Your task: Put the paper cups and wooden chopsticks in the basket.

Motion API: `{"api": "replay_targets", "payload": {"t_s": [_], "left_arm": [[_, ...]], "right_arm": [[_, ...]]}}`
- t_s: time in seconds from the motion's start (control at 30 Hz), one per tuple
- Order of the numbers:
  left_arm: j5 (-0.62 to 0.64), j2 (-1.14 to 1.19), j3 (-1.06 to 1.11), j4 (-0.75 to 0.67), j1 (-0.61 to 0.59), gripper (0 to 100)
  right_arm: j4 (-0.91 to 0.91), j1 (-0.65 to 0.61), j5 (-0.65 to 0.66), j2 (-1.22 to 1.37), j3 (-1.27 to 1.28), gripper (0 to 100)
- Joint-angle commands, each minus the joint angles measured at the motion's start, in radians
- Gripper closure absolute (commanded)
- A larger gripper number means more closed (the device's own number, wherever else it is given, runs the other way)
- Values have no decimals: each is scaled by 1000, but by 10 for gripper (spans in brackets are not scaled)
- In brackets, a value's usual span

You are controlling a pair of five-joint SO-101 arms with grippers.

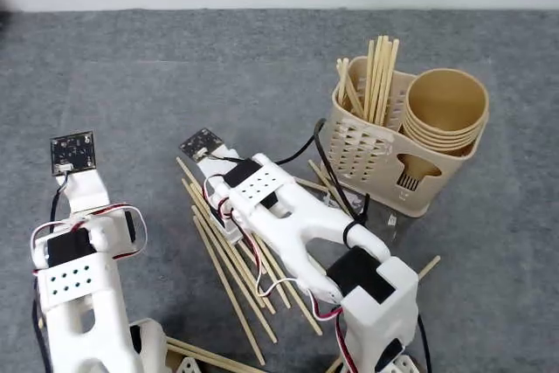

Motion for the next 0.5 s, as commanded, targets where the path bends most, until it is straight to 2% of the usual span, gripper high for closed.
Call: {"api": "replay_targets", "payload": {"t_s": [0.0, 0.3, 0.47], "left_arm": [[-14, -2, -5, -20, 2, 982], [-14, -2, -5, -20, 2, 982], [-14, -2, -5, -20, 2, 982]], "right_arm": [[-10, -4, -8, -2, -26, 835], [-5, -7, 0, 143, -71, 986], [-2, -7, 34, 94, -77, 991]]}}
